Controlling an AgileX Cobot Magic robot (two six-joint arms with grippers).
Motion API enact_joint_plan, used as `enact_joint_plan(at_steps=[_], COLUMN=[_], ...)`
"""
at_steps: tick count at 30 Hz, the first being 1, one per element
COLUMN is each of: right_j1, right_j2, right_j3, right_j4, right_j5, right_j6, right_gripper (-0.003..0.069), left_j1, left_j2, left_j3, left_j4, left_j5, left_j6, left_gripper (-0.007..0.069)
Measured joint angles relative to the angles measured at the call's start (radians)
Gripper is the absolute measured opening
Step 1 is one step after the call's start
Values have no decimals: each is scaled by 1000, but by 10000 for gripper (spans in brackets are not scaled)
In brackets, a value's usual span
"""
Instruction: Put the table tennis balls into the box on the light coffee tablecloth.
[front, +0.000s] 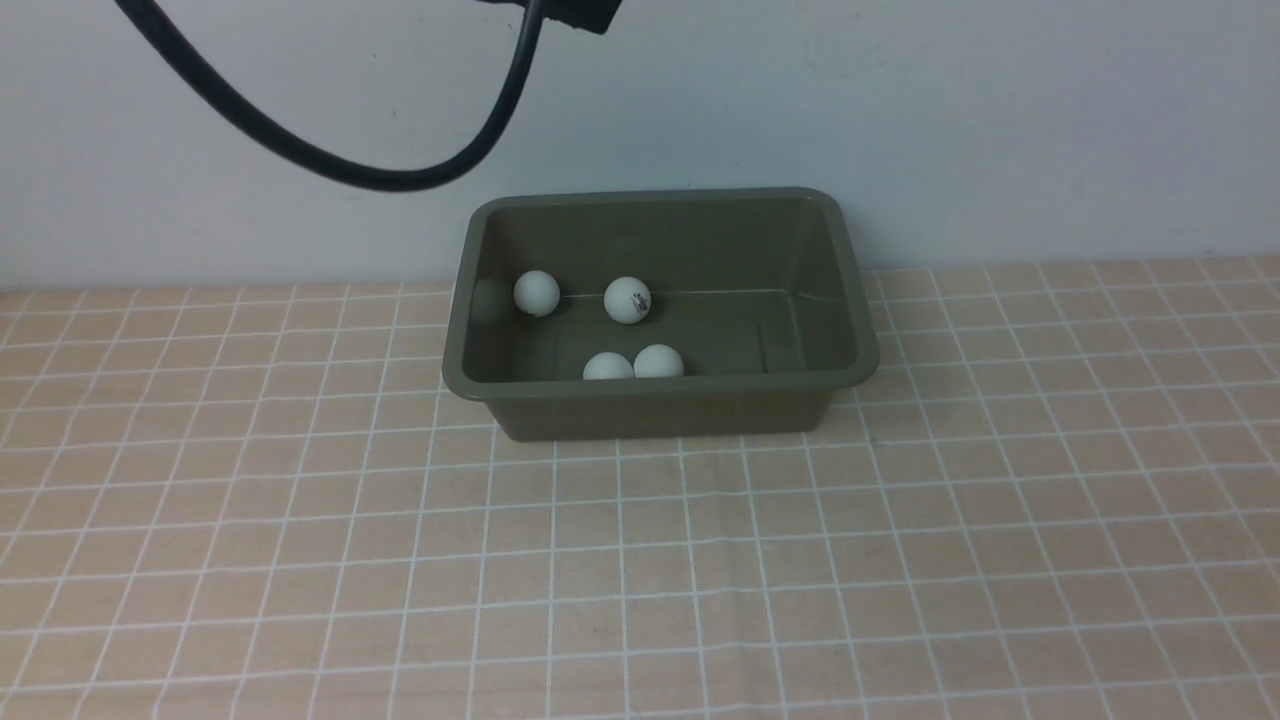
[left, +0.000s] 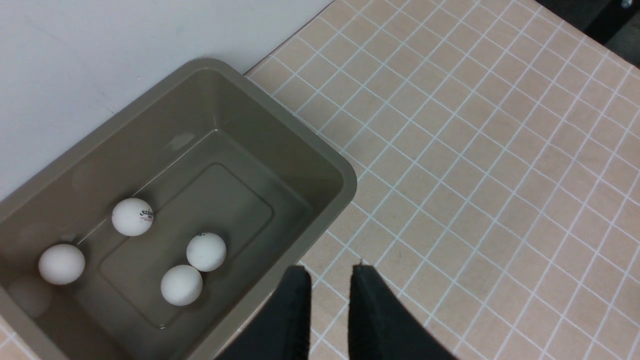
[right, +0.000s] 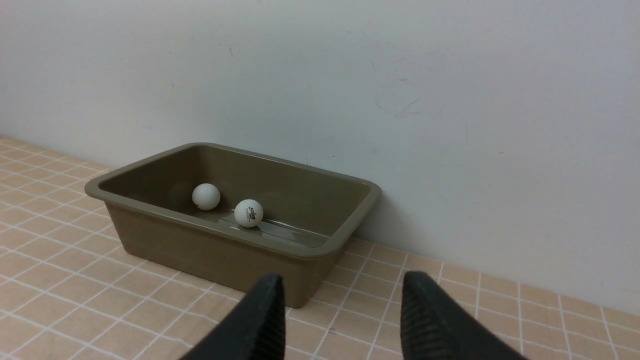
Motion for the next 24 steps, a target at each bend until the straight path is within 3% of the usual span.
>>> enact_joint_plan(at_steps=[5, 8, 19, 24], right_j1=[-19, -55, -397, -489], right_j2=[0, 0, 0, 0], right_j3=[26, 28, 87, 150], right_j4=[121, 124, 180, 251], right_j5=[43, 77, 133, 142], right_j6=[0, 0, 0, 0], right_gripper=[305, 305, 305, 305], left_j1=[0, 0, 0, 0], left_j2=[0, 0, 0, 0], left_j3=[0, 0, 0, 0], left_j4=[-16, -26, -39, -41], left_j5=[0, 0, 0, 0], left_j6=[0, 0, 0, 0], left_gripper=[66, 66, 66, 66])
